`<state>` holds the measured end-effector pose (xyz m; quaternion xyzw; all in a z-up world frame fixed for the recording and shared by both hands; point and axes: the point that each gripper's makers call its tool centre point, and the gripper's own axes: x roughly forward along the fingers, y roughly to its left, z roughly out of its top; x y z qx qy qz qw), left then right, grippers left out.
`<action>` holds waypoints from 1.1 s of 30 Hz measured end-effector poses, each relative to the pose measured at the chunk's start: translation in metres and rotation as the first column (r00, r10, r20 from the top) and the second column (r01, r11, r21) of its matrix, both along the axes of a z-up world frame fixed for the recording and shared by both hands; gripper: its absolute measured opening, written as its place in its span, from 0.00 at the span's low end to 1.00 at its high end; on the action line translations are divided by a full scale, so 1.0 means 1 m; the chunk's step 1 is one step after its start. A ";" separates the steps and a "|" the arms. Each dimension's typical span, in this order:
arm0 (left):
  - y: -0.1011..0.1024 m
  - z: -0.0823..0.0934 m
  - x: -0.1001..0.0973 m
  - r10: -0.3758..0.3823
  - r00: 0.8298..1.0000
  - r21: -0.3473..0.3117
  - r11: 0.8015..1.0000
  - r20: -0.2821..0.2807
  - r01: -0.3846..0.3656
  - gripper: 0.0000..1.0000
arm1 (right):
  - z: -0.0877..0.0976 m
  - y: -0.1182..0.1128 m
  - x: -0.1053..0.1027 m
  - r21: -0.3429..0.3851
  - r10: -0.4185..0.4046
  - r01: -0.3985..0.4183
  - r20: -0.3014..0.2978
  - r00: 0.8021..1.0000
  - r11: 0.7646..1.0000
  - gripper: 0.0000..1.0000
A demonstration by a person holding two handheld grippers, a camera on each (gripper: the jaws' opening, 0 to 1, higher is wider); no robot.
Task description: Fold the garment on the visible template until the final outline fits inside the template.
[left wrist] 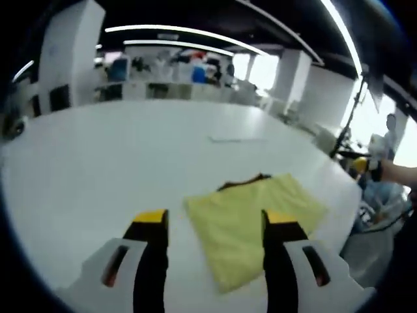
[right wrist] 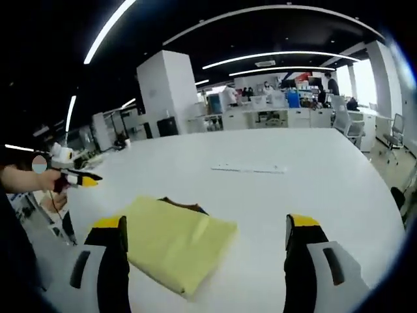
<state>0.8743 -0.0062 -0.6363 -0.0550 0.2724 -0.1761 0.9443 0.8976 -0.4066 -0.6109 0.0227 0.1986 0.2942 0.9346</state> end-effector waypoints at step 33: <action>0.037 0.043 -0.118 0.085 0.996 0.010 0.996 0.024 -0.086 0.99 | 0.034 -0.030 -0.106 0.057 -0.002 0.002 -0.008 1.000 0.998 1.00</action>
